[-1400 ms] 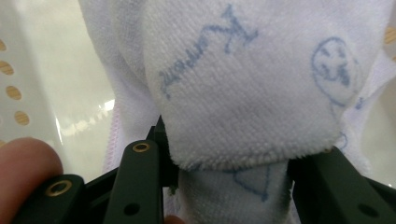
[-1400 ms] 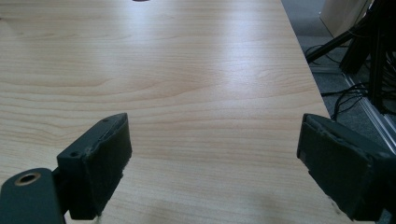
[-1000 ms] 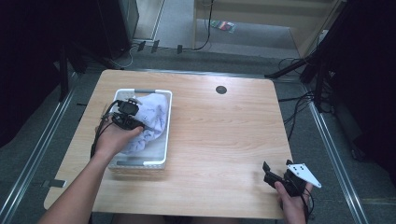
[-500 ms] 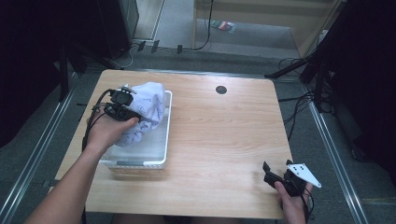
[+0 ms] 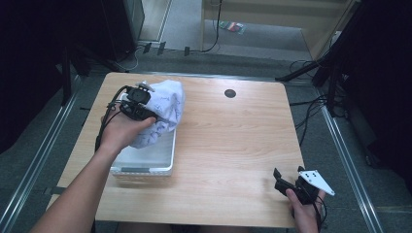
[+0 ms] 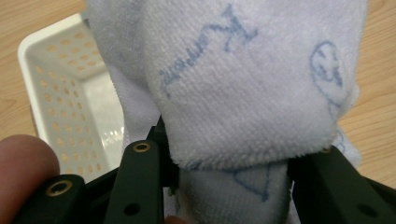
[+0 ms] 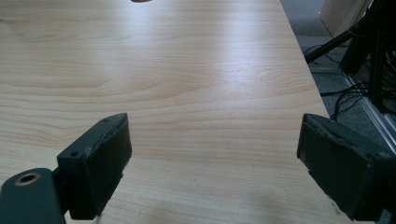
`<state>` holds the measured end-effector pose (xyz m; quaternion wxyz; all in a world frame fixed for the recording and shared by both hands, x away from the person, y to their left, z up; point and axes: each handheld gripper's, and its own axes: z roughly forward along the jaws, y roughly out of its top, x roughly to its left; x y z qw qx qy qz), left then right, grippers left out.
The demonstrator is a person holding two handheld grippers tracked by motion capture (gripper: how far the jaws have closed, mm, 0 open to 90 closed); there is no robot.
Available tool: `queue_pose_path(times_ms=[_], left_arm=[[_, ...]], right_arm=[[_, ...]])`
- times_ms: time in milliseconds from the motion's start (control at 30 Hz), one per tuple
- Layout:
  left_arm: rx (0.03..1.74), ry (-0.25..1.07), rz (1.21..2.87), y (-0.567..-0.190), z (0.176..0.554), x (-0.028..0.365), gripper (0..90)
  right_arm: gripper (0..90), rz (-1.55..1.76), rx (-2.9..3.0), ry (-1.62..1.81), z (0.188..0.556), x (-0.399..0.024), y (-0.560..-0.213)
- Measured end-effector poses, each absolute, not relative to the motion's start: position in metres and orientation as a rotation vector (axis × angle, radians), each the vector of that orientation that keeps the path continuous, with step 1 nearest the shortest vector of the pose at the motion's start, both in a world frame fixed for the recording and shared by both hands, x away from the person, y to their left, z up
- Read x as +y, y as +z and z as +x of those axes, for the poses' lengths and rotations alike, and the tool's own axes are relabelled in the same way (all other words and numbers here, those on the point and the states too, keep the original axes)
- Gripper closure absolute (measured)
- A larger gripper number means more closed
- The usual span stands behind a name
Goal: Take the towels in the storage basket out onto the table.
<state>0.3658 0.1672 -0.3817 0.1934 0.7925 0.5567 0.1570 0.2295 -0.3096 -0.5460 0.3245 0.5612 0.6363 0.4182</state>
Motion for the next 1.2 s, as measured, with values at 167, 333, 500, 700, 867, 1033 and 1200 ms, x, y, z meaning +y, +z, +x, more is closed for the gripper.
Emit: queue_pose_path(times_ms=[167, 333, 500, 700, 867, 1033, 1200], left_arm=[[1.531, 0.445, 2.235, -0.375, 0.368, 0.150, 58.1], [1.513, 0.440, 2.246, -0.372, 0.370, 0.134, 58.1], [1.491, 0.435, 2.257, -0.371, 0.372, 0.117, 58.0], [1.453, 0.413, 2.277, -0.372, 0.375, 0.090, 57.9], [1.438, 0.405, 2.278, -0.373, 0.377, 0.077, 57.9], [1.433, 0.385, 2.265, -0.375, 0.379, 0.064, 57.7], [1.446, 0.341, 2.253, -0.383, 0.383, 0.051, 57.7]], right_arm=[[10.2, 1.470, 1.672, 1.100, 0.229, -0.310, -0.546], [10.2, 1.471, 1.673, 1.106, 0.229, -0.310, -0.546], [10.2, 1.471, 1.673, 1.113, 0.229, -0.310, -0.546], [10.2, 1.473, 1.671, 1.122, 0.229, -0.312, -0.546], [10.2, 1.472, 1.673, 1.122, 0.229, -0.311, -0.546], [10.2, 1.479, 1.671, 1.130, 0.229, -0.312, -0.546], [10.2, 1.479, 1.672, 1.132, 0.229, -0.312, -0.546]])
